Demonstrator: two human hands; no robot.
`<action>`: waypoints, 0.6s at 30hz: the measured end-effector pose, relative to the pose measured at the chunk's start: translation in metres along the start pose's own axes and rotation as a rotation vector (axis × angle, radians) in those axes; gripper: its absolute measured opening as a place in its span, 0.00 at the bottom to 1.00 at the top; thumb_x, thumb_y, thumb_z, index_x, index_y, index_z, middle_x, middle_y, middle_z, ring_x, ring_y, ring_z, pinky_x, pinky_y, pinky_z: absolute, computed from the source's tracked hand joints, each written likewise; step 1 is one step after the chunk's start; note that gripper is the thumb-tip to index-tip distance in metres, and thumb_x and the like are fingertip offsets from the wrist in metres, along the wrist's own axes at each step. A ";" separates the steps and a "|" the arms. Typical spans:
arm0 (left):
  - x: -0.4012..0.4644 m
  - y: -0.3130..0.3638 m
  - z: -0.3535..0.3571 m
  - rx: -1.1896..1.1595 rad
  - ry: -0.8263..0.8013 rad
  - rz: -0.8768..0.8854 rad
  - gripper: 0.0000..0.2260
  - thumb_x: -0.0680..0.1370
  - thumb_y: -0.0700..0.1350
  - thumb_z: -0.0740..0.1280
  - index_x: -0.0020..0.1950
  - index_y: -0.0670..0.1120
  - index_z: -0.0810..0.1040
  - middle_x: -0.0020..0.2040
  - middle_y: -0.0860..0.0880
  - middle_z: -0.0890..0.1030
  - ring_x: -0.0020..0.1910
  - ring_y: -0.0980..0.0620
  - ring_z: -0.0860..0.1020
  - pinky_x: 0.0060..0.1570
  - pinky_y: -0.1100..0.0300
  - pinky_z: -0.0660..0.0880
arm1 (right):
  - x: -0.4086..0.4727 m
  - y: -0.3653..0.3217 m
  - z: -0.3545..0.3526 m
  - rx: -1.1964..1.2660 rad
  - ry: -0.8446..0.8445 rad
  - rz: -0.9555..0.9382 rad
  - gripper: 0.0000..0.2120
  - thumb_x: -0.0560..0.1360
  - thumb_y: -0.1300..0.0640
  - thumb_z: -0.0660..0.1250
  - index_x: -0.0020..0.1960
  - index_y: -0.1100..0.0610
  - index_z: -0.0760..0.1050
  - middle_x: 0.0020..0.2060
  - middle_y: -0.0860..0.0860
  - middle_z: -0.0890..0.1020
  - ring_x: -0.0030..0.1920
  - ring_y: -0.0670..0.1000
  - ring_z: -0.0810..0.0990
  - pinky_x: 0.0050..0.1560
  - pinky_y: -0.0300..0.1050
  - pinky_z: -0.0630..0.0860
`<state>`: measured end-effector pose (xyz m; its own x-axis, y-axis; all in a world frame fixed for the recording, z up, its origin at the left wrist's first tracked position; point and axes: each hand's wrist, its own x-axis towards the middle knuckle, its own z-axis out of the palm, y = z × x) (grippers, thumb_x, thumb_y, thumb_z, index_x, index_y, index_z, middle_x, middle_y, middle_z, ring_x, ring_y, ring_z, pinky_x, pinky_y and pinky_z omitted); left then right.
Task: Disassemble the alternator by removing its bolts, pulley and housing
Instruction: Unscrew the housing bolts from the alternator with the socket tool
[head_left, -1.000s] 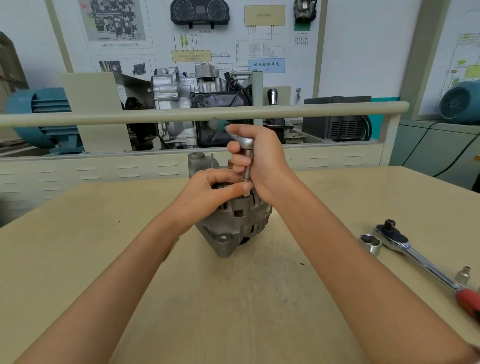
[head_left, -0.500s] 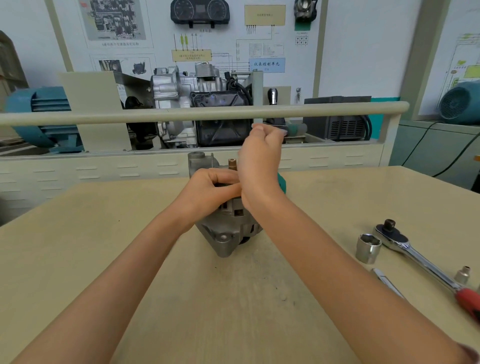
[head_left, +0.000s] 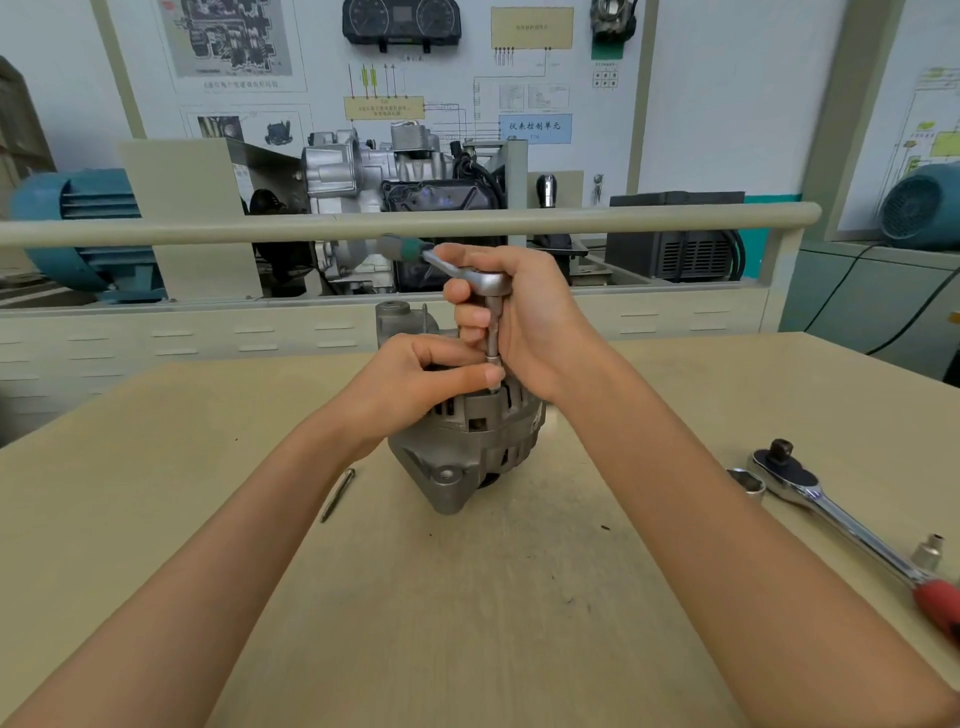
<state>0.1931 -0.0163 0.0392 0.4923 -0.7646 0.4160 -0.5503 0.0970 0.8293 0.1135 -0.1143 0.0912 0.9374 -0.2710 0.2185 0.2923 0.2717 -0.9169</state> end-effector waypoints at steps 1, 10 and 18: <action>0.000 -0.001 0.001 0.006 0.010 0.020 0.04 0.68 0.49 0.72 0.41 0.54 0.86 0.44 0.57 0.85 0.45 0.62 0.82 0.43 0.74 0.74 | 0.001 0.003 0.004 -0.002 0.116 -0.034 0.10 0.79 0.61 0.53 0.48 0.56 0.74 0.29 0.49 0.69 0.24 0.44 0.63 0.28 0.37 0.59; 0.001 0.001 0.000 0.039 -0.001 0.000 0.08 0.74 0.44 0.70 0.42 0.57 0.86 0.43 0.57 0.85 0.45 0.62 0.83 0.42 0.73 0.75 | 0.002 0.012 0.014 -0.090 0.412 -0.207 0.12 0.79 0.63 0.51 0.43 0.52 0.69 0.34 0.49 0.69 0.30 0.46 0.66 0.31 0.39 0.63; 0.000 0.003 -0.002 0.017 -0.022 -0.048 0.05 0.72 0.45 0.71 0.46 0.50 0.85 0.46 0.55 0.86 0.46 0.61 0.82 0.43 0.74 0.74 | -0.003 -0.001 0.001 0.023 0.003 -0.017 0.11 0.77 0.61 0.54 0.43 0.59 0.74 0.26 0.49 0.68 0.20 0.44 0.61 0.24 0.37 0.57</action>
<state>0.1931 -0.0149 0.0428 0.5035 -0.7818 0.3677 -0.5382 0.0491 0.8414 0.1105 -0.1129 0.0922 0.9316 -0.2789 0.2333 0.3129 0.2882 -0.9050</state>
